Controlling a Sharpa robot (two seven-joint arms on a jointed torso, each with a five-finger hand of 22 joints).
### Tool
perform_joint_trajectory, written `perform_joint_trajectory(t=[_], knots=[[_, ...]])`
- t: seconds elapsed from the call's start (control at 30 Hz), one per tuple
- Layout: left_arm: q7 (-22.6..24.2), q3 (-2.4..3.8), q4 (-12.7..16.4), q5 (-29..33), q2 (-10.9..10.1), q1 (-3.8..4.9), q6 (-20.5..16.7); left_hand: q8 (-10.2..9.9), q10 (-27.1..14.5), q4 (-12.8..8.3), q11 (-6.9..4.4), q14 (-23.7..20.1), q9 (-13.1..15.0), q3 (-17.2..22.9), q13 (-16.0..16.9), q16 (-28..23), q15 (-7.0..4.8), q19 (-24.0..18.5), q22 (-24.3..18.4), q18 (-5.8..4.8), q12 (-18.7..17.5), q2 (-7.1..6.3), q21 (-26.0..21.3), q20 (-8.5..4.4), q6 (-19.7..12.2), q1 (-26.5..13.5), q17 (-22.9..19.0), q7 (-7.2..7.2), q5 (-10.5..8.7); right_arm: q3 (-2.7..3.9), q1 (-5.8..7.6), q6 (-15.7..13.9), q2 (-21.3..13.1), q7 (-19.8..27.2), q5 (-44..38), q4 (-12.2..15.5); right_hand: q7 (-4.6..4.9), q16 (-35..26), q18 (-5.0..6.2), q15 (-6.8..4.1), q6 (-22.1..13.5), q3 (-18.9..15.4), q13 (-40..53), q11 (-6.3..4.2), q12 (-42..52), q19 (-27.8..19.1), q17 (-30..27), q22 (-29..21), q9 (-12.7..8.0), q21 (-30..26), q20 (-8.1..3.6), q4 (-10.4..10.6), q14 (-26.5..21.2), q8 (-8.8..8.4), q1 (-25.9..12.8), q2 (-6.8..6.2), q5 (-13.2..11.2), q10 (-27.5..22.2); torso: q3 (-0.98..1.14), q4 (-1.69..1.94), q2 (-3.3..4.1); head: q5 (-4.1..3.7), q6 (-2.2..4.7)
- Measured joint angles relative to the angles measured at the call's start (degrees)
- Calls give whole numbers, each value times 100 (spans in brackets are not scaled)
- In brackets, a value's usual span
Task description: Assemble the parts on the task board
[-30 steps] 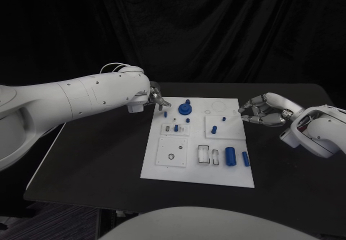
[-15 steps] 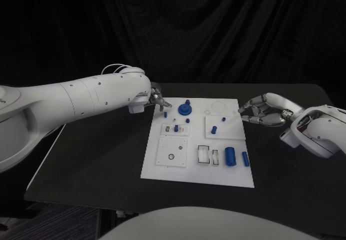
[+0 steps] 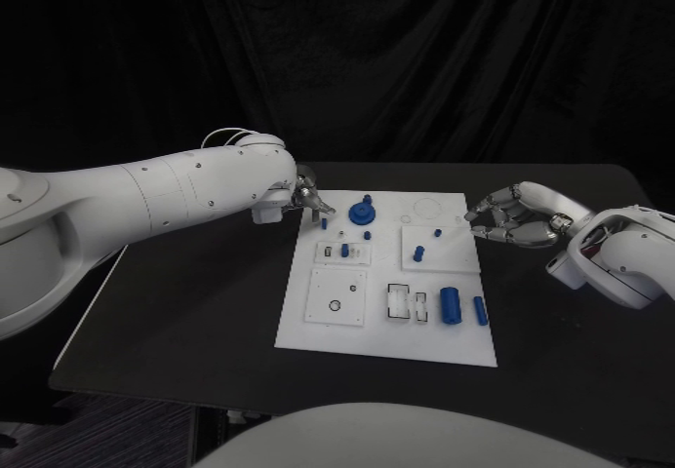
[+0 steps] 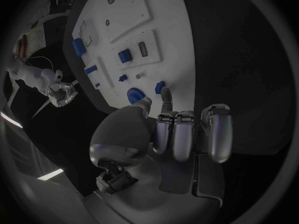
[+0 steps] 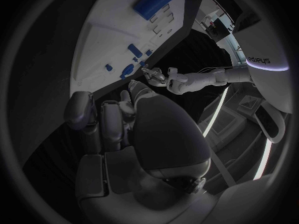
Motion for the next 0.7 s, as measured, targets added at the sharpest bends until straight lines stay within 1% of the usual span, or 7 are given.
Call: perform_joint_trajectory(t=[0.17,0.3,0.57,0.7], knots=[[0,0,-14,0,15,-30,45,-22,-7,-15,7,0,0,15,0,0,0,-3,0,0,0,0,0,3,0,0,0,0,0,0,0,9,0,-3,0,0,0,0,0,0,0,0,1,0,0,0,0,0,0,0,0,0,0,0,0,0,0,0,-1,1,5,2,0],[3,0,-24,0,25,-38,66,-22,-7,-15,7,21,0,15,0,0,21,-25,0,0,0,0,-22,-17,-21,0,0,21,0,0,0,16,-2,-7,0,3,0,-23,0,0,0,0,-5,0,0,0,-9,0,-5,0,0,0,0,0,0,0,0,0,-2,2,10,3,0],[20,0,-44,-1,41,-57,84,-77,-7,-30,7,21,-5,-1,0,0,21,-66,0,0,0,22,-46,24,-71,22,0,29,26,0,0,34,-2,-21,0,4,0,-23,0,0,0,0,-17,0,0,0,-9,-1,-5,0,0,0,0,0,0,0,37,0,-3,4,14,-4,0],[26,0,-58,-1,42,-62,91,-77,12,-30,27,21,-12,-1,0,0,21,-86,0,-1,0,23,-74,4,-71,22,0,29,26,0,0,43,-2,-29,0,6,0,-23,0,0,0,0,-24,0,0,0,-9,-1,-4,0,0,0,0,0,0,0,41,0,-3,4,14,23,0]])
